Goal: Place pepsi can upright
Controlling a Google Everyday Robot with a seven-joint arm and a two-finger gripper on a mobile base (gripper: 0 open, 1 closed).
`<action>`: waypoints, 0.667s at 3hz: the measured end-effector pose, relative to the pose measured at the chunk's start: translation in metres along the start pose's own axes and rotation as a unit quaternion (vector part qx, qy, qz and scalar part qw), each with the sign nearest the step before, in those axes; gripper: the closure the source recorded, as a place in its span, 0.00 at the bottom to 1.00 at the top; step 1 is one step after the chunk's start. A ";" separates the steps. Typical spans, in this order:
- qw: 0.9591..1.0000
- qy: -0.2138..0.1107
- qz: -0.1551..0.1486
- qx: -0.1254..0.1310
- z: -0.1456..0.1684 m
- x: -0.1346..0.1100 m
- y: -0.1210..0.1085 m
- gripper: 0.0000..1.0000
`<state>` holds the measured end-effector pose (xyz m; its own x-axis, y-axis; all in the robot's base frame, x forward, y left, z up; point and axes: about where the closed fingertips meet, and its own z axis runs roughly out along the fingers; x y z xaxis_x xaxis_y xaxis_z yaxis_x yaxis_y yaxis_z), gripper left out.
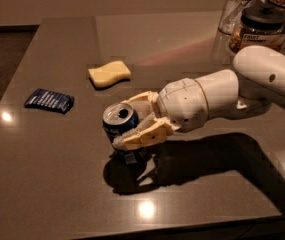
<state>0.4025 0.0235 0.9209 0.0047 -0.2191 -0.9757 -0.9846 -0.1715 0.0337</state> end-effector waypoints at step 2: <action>0.996 -0.041 0.002 0.074 0.005 0.007 -0.010 0.53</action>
Offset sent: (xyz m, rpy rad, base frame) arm 0.0158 0.0018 -0.0128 0.1136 -0.0251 -0.2308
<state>0.4111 0.0287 0.9131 -0.0073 -0.1391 -0.9902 -0.9996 -0.0257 0.0110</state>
